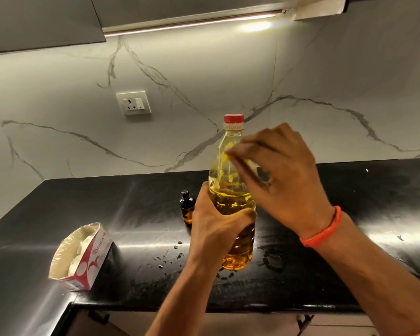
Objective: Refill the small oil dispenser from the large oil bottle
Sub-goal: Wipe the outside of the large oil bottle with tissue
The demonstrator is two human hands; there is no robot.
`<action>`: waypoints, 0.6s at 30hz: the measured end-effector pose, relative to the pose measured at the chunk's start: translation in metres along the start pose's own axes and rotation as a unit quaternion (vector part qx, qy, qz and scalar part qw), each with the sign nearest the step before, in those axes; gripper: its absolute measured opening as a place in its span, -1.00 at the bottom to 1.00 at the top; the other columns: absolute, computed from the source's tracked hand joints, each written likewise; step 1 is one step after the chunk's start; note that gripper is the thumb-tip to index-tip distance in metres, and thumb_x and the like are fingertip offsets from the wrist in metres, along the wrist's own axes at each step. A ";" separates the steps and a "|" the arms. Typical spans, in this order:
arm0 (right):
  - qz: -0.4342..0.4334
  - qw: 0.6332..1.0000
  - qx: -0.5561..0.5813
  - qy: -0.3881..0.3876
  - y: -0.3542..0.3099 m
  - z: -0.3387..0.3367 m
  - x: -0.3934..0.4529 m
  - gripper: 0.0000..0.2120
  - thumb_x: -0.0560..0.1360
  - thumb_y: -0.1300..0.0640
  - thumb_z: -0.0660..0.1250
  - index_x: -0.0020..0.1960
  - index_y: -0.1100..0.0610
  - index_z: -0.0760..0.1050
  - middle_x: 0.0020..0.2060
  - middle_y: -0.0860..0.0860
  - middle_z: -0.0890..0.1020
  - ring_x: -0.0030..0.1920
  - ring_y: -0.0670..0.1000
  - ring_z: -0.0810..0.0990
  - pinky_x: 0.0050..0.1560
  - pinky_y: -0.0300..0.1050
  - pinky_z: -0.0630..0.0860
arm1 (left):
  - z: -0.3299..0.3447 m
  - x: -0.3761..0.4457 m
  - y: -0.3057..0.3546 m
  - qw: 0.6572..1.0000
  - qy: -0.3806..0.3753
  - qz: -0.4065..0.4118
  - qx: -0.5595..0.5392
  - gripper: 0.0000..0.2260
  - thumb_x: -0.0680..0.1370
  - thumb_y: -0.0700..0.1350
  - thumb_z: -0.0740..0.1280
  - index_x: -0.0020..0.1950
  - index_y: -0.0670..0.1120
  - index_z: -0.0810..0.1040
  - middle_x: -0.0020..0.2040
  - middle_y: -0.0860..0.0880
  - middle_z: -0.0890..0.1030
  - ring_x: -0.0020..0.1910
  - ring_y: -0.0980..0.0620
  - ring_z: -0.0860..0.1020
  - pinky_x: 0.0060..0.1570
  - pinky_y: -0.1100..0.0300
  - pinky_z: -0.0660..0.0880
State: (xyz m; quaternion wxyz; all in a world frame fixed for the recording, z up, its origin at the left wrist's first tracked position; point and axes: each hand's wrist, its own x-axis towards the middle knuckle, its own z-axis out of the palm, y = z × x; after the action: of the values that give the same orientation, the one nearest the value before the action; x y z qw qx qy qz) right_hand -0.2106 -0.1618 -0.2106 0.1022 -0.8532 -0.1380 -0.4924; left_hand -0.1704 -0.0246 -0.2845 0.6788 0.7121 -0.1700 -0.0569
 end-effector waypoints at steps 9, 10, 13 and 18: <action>0.299 0.920 0.254 -0.016 0.013 0.014 -0.038 -0.80 0.55 0.17 0.44 0.16 0.08 0.67 -0.02 -0.05 0.73 0.00 -0.10 0.69 0.05 -0.23 0.61 | -0.006 0.005 0.009 1.000 0.008 0.005 -0.010 -0.40 0.25 -0.12 0.64 0.22 0.14 0.50 -0.03 0.13 0.70 -0.08 0.14 0.70 -0.19 0.35 0.60; 0.326 0.900 0.288 -0.025 0.012 0.018 -0.048 -0.80 0.54 0.18 0.44 0.16 0.06 0.67 -0.01 -0.09 0.73 0.03 -0.15 0.69 0.11 -0.24 0.61 | -0.008 0.006 0.010 1.000 0.010 0.006 -0.012 -0.39 0.26 -0.13 0.64 0.23 0.12 0.51 -0.03 0.12 0.70 -0.08 0.14 0.70 -0.19 0.36 0.59; 0.366 0.863 0.337 -0.087 0.014 0.026 -0.081 -0.80 0.51 0.16 0.47 0.14 0.07 0.69 -0.03 -0.09 0.74 0.05 -0.14 0.69 0.16 -0.14 0.62 | -0.014 0.009 0.008 1.000 0.015 0.010 -0.011 -0.37 0.24 -0.11 0.63 0.25 0.09 0.50 -0.02 0.11 0.70 -0.05 0.12 0.70 -0.15 0.33 0.61; 0.371 0.854 0.309 -0.193 0.023 0.028 -0.137 -0.91 0.51 0.12 0.50 0.00 -0.02 0.71 -0.14 -0.11 0.72 -0.10 -0.05 0.69 -0.04 -0.02 0.65 | -0.020 0.015 -0.001 0.999 0.027 0.000 -0.033 -0.34 0.22 -0.12 0.62 0.28 0.06 0.48 -0.01 0.07 0.70 -0.03 0.07 0.71 -0.16 0.29 0.61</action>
State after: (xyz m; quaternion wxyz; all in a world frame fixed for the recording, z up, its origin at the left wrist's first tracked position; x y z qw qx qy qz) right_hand -0.2452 -0.1936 -0.3448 0.5066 -0.8437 0.0265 -0.1756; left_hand -0.1498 -0.0108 -0.2817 0.7061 0.6909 -0.1495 -0.0429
